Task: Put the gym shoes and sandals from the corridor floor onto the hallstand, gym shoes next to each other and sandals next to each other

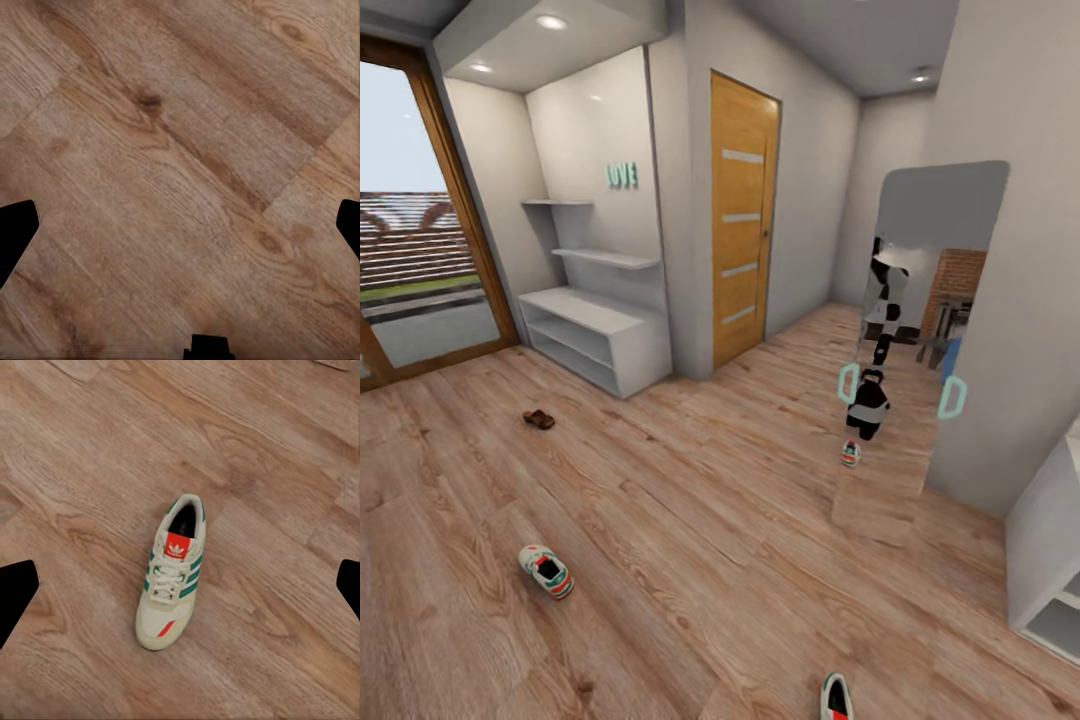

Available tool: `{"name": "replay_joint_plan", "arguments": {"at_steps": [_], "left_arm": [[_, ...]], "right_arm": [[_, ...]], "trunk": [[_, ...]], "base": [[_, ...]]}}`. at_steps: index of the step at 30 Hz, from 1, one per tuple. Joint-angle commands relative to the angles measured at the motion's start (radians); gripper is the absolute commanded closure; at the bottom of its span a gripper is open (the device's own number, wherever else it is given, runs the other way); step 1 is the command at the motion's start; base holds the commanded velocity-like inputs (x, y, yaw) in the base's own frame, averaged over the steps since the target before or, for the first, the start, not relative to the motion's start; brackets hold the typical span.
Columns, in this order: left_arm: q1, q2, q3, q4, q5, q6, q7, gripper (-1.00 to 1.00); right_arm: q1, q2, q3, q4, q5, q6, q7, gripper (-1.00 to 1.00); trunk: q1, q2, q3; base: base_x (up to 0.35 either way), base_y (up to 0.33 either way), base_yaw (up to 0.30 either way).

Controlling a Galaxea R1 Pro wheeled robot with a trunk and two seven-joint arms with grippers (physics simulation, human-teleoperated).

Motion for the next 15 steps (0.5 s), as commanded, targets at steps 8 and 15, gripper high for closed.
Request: {"name": "replay_joint_plan", "arguments": {"at_steps": [8, 15], "left_arm": [[-0.001, 0.000, 0.001, 0.001, 0.002, -0.003, -0.001, -1.00], [-0.001, 0.000, 0.001, 0.001, 0.002, -0.003, -0.001, -1.00]], "right_arm": [[0.000, 0.000, -0.001, 0.000, 0.000, -0.003, 0.000, -1.00], [0.000, 0.000, 0.000, 0.000, 0.000, -0.003, 0.000, -1.00]], "trunk": [[0.000, 0.000, -0.010], [0.000, 0.000, -0.017]], "base": [[0.000, 0.000, 0.200], [0.000, 0.000, 0.200]]}}
